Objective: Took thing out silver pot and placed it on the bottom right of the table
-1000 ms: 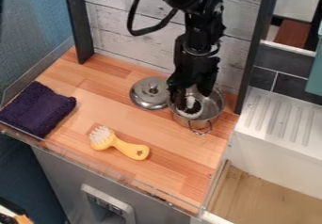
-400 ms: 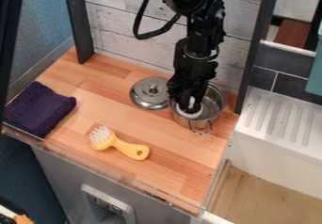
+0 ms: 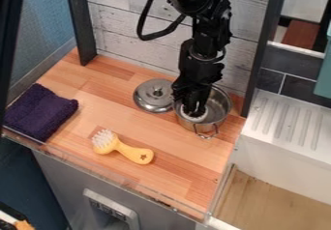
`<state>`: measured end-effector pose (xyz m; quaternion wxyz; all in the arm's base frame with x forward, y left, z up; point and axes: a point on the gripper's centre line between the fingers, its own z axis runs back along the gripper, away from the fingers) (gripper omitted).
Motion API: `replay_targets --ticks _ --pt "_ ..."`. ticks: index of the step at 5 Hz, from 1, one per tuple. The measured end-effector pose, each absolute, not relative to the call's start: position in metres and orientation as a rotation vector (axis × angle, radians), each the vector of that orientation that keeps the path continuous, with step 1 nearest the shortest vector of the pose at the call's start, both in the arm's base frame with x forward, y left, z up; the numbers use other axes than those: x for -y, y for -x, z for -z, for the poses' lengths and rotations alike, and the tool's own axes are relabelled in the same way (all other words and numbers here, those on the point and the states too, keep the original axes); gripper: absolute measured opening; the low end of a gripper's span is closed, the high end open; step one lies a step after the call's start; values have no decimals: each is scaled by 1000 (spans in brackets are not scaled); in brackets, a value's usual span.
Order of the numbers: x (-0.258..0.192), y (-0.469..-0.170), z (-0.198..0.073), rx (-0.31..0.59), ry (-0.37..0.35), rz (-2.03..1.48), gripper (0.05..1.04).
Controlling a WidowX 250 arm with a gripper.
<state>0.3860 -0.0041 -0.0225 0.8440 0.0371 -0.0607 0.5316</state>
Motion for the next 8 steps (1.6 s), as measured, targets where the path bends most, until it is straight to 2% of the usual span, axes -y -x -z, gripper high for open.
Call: replay_targets --ticks 1,2,3,5,7,8 --pt "9 -385 23 141 -102 -1105 213" --pt "16 -382 16 162 -166 -1089 213" --pt "25 -385 -7 215 -134 -1080 213" --pt "41 -350 -35 274 -102 -1114 213" --pt "65 -307 -35 255 -93 -1108 213" --pt "69 -293 -29 236 -124 -1130 213"
